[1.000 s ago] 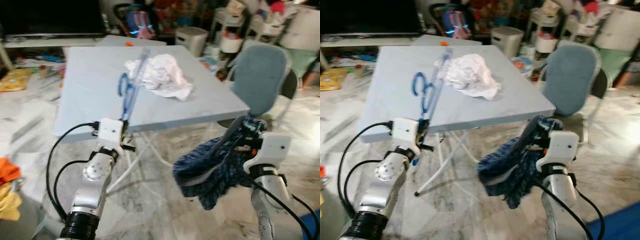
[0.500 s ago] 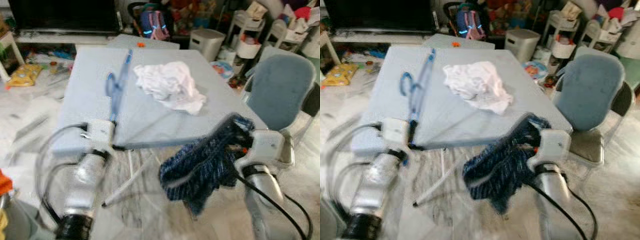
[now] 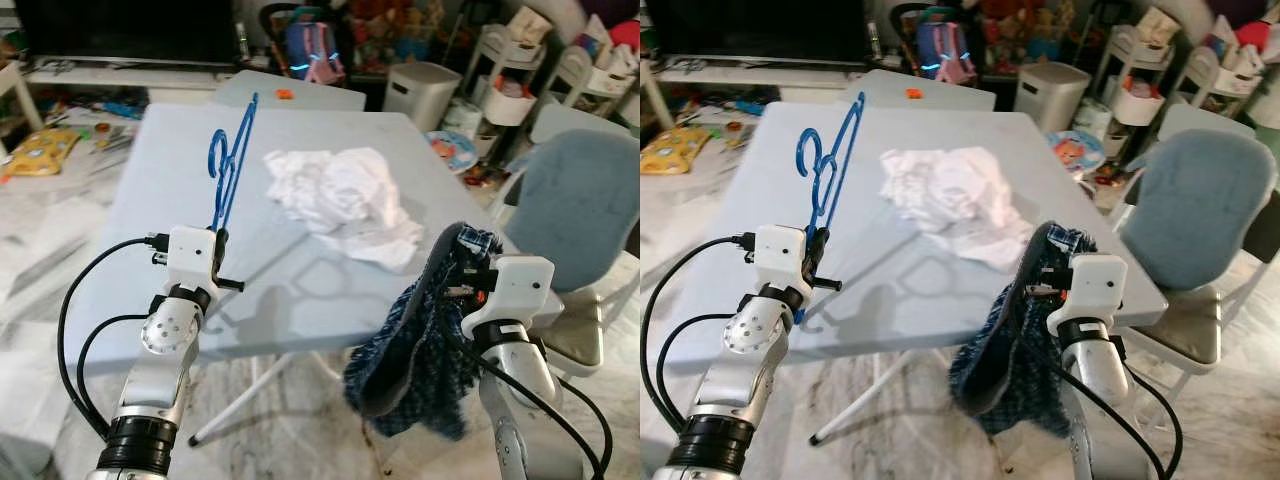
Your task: Hang hanger
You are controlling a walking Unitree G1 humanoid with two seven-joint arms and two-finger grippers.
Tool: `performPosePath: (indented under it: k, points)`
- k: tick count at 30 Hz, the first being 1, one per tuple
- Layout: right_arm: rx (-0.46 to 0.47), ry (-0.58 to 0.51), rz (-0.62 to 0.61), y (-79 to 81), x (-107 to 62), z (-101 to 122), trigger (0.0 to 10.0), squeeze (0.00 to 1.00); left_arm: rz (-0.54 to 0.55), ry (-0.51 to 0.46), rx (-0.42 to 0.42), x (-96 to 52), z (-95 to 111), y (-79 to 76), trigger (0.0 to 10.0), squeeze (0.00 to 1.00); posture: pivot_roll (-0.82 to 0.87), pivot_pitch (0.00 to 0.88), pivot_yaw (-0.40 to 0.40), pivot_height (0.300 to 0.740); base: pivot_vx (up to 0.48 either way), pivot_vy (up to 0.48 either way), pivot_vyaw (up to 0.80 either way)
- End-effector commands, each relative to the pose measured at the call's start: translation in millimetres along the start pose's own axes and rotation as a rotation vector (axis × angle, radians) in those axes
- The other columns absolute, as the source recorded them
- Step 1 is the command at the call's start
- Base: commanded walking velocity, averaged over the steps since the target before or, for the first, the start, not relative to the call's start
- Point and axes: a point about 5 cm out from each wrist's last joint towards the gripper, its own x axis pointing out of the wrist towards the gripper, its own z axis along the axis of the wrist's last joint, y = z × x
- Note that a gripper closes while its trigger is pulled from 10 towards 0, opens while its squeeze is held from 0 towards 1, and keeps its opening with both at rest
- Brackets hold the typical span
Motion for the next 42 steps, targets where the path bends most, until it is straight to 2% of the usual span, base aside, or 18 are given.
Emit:
performPosePath:
  k: [1, 11, 14, 17, 19, 24, 28, 29, 30, 31, 35, 38, 40, 41, 42]
  points:
    - [0.007, -0.033, 0.024, 7.1, 2.9, 7, 10.0, 0.0, 0.032, 0.015, 0.014, -1.0, -2, 8.3, 10.0, 0.0, 0.15, 0.0, -0.104, 0.74, 0.0, 0.0, 0.0]
    - [-0.027, -0.028, 0.066, 7.3, 5.2, 8, 10.0, 0.0, 0.098, -0.001, 0.076, 0.7, 1, 12.3, 10.0, 0.0, 0.15, 0.0, -0.108, 0.74, 0.0, 0.0, 0.0]
    - [-0.038, -0.059, 0.089, 4.2, 13.3, 16, 10.0, 0.0, 0.136, -0.003, 0.101, 2.2, 3, 15.7, 10.0, 0.0, 0.15, 0.0, -0.107, 0.74, 0.0, 0.0, 0.0]
    - [-0.046, -0.108, 0.133, 4.6, 29.7, 31, 10.0, 0.0, 0.135, -0.001, 0.098, 3.6, 4, 15.0, 10.0, 0.0, 0.15, 0.0, -0.11, 0.74, 0.0, 0.0, 0.0]
    - [-0.023, -0.191, 0.211, 13.4, 58.2, 60, 10.0, 0.0, 0.135, 0.0, 0.095, 4.9, 3, 13.5, 10.0, 0.0, 0.15, 0.0, -0.111, 0.74, 0.0, 0.0, 0.0]
    - [0.002, -0.263, 0.305, 38.1, 91.0, 91, 10.0, 0.0, 0.142, -0.002, 0.095, 5.0, 3, 11.7, 10.0, 0.0, 0.16, 0.0, -0.12, 0.74, 0.0, 0.0, 0.0]
    - [0.052, -0.325, 0.382, 71.4, 111.0, 117, 10.0, 0.0, 0.153, -0.004, 0.095, 3.8, 3, 11.1, 10.0, 0.0, 0.18, 0.0, -0.132, 0.74, 0.0, 0.0, 0.0]
    - [0.118, -0.368, 0.429, 92.6, 117.4, 133, 10.0, 0.0, 0.164, -0.008, 0.097, 2.7, 3, 12.1, 10.0, 0.0, 0.19, 0.0, -0.139, 0.74, 0.0, 0.0, 0.0]
    - [0.155, -0.4, 0.451, 101.7, 118.0, 143, 10.0, 0.0, 0.171, -0.009, 0.099, 2.3, 3, 13.2, 10.0, 0.0, 0.2, 0.0, -0.141, 0.74, 0.0, 0.0, 0.0]
    - [0.237, -0.454, 0.468, 109.7, 118.1, 160, 10.0, 0.0, 0.178, -0.011, 0.101, 2.0, 4, 14.7, 10.0, 0.0, 0.21, 0.0, -0.145, 0.74, 0.0, 0.0, 0.0]
    - [0.365, -0.532, 0.452, 107.7, 117.1, 182, 10.0, 0.0, 0.182, -0.014, 0.104, 1.7, 4, 15.7, 10.0, 0.0, 0.21, 0.0, -0.149, 0.74, 0.0, 0.0, 0.0]
    - [0.382, -0.545, 0.434, 102.5, 117.0, 182, 10.0, 0.0, 0.183, -0.014, 0.104, 1.3, 4, 15.5, 10.0, 0.0, 0.21, 0.0, -0.15, 0.74, 0.0, 0.0, 0.0]
    - [0.323, -0.515, 0.423, 99.6, 117.1, 169, 10.0, 0.0, 0.181, -0.012, 0.103, 1.0, 3, 14.6, 10.0, 0.0, 0.2, 0.0, -0.148, 0.74, 0.0, 0.0, 0.0]
    - [0.262, -0.447, 0.407, 94.0, 116.2, 145, 10.0, 1.0, 0.177, -0.01, 0.098, 1.0, 3, 12.7, 10.0, 0.0, 0.2, 0.0, -0.146, 0.74, 0.0, 0.0, 0.0]
    - [0.228, -0.398, 0.398, 90.3, 114.4, 130, 10.0, 1.0, 0.172, -0.009, 0.095, 1.1, 2, 11.3, 10.0, 0.0, 0.19, 0.0, -0.146, 0.74, 0.0, 0.0, 0.0]
